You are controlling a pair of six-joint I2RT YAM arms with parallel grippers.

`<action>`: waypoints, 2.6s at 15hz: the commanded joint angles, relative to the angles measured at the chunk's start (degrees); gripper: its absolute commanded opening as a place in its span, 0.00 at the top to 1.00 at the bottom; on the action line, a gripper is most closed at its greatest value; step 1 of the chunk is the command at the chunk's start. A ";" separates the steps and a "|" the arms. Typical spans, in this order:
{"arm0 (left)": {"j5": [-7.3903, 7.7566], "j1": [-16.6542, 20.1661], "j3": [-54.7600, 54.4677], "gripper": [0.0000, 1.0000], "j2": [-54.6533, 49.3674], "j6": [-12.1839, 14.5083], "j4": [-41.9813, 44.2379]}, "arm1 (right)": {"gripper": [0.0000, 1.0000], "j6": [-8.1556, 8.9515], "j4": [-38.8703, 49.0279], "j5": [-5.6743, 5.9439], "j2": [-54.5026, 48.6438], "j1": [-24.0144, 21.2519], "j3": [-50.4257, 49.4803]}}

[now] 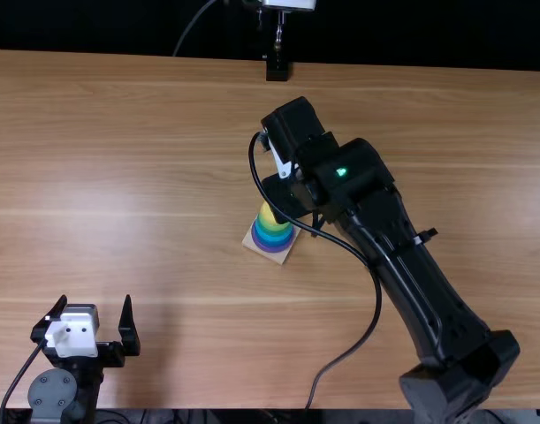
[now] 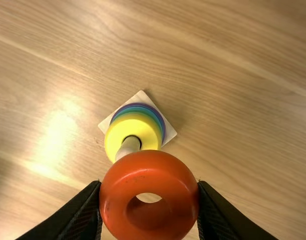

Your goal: Build the Hanoi tower: stack the rings onto the peg from bottom to top in this color order: purple, dark blue, light blue, dark green, light green, yellow, orange.

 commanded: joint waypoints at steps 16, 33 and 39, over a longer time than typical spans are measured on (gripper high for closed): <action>-0.07 -0.20 -6.00 0.00 -0.67 0.65 -4.51 | 1.00 -0.23 1.61 0.47 3.07 0.53 2.60; -0.07 -0.20 -6.00 0.00 -0.67 0.65 -4.51 | 1.00 0.30 1.50 0.26 3.16 1.76 2.25; -0.07 -0.20 -6.00 0.00 -0.67 0.65 -4.51 | 1.00 0.30 1.29 0.26 3.16 3.34 1.63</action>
